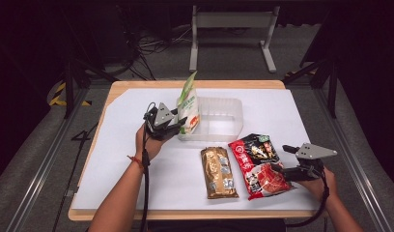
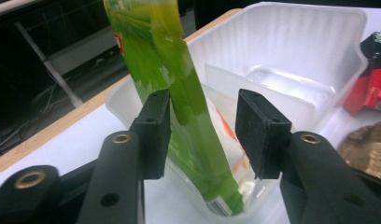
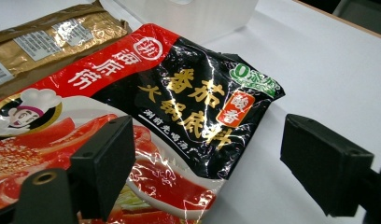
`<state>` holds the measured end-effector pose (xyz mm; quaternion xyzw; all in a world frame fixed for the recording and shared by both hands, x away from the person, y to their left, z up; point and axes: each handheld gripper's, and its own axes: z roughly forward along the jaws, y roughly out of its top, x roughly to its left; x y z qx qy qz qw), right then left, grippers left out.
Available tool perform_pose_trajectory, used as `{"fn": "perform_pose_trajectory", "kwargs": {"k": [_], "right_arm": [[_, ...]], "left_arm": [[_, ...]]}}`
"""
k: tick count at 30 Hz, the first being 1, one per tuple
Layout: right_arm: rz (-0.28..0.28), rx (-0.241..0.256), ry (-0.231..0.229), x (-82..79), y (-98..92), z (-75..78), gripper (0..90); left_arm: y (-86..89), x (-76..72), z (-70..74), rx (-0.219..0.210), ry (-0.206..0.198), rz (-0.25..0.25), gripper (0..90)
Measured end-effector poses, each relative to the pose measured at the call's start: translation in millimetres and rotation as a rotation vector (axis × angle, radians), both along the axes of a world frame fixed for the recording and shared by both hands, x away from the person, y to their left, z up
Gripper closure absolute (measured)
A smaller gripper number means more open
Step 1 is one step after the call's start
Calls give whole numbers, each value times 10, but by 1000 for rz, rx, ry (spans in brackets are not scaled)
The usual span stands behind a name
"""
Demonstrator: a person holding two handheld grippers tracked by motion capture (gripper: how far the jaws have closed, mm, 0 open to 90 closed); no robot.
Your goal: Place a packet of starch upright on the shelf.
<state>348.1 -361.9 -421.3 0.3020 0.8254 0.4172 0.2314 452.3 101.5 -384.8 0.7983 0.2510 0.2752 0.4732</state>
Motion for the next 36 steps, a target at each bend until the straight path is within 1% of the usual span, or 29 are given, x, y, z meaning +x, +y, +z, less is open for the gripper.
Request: {"fn": "perform_pose_trajectory", "kwargs": {"k": [1, 2, 3, 5, 8, 10, 11, 12, 14, 16, 17, 19, 21, 23, 24, 25, 28, 29, 31, 32, 33, 34, 36], "right_arm": [[0, 1, 2, 2, 0, -2, 186], [-1, 1, 4, 8, -2, -5, 186], [-2, 1, 7, 11, -1, -5, 187], [-2, 5, 10, 11, -3, -5, 189], [-5, 12, 12, -10, -8, -3, 189], [-5, 1, 14, -17, -8, -7, 189], [-5, -5, 9, -14, -9, -2, 188], [-8, 3, 8, -13, -10, 7, 188], [-5, 19, 6, -6, -10, 23, 188], [0, 14, 8, 3, -5, 18, 187], [0, 11, 10, 5, -3, 13, 187], [2, 12, 10, -1, -6, 12, 187], [4, 14, 10, -4, -10, 14, 188], [4, 15, 8, -5, -9, 18, 188], [3, 20, 13, -4, -6, 18, 187], [3, 20, 13, -4, -6, 18, 187], [6, 16, 15, 2, 20, 23, 189], [8, 21, 18, 4, 31, 27, 190], [12, 18, 17, 7, 49, 28, 190], [12, 21, 20, 6, 56, 28, 193], [17, 27, 26, 7, 61, 26, 195], [20, 23, 25, 7, 68, 29, 196], [24, 24, 26, 13, 77, 36, 201]], "left_arm": [[3, -22, 11, 6, 4, -4, 521], [7, -38, 27, 29, -4, -6, 492], [8, -51, 37, 37, -8, -10, 458], [15, -100, 61, 36, -3, -20, 406], [51, -193, 112, 28, -1, -51, 353], [81, -258, 143, 21, 10, -68, 323], [99, -294, 154, 21, 24, -80, 306], [114, -334, 160, 30, 26, -83, 290], [140, -429, 165, 64, 24, -75, 256], [153, -540, 155, 89, -10, -49, 177], [170, -600, 150, 99, -21, -60, 183], [188, -653, 145, 116, -23, -65, 188], [211, -691, 130, 120, -3, -65, 183], [243, -732, 82, 121, 20, -73, 174], [259, -749, 51, 133, 31, -75, 174], [259, -749, 51, 133, 31, -75, 171], [328, -800, -48, 148, 64, -84, 166], [352, -815, -80, 152, 67, -85, 159], [408, -834, -136, 140, 88, -85, 157], [443, -843, -173, 139, 108, -81, 153], [464, -857, -198, 152, 109, -75, 146], [482, -870, -215, 156, 111, -72, 143], [542, -894, -259, 137, 134, -75, 143]]}}
